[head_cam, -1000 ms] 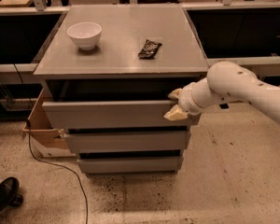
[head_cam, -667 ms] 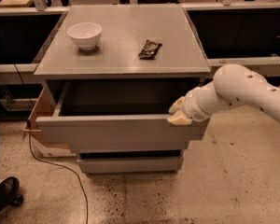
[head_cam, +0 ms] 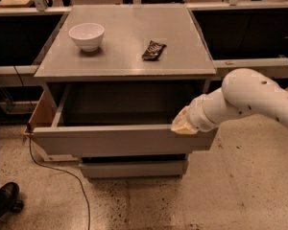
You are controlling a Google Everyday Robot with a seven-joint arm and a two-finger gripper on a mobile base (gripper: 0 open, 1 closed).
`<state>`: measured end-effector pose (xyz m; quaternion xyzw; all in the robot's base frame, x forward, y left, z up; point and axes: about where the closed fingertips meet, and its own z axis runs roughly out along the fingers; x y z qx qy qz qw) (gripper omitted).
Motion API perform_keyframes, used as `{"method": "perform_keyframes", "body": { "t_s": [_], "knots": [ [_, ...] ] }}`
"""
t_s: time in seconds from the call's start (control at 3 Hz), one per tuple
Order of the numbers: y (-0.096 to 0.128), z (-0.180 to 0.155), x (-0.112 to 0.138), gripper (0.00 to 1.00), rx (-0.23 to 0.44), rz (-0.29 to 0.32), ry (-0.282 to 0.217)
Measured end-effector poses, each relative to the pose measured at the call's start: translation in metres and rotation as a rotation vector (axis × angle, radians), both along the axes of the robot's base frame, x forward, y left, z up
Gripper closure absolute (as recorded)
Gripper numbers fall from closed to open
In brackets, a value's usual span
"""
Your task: Open top drawer
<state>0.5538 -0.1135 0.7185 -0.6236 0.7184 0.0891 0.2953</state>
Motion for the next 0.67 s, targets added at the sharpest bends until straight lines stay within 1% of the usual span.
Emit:
{"method": "perform_keyframes", "body": {
  "t_s": [0.33,0.67],
  "knots": [
    [0.002,0.014,-0.011,0.87,-0.004,0.013,-0.006],
    [0.002,0.033,-0.017,0.90,-0.013,0.023,-0.024]
  ]
}}
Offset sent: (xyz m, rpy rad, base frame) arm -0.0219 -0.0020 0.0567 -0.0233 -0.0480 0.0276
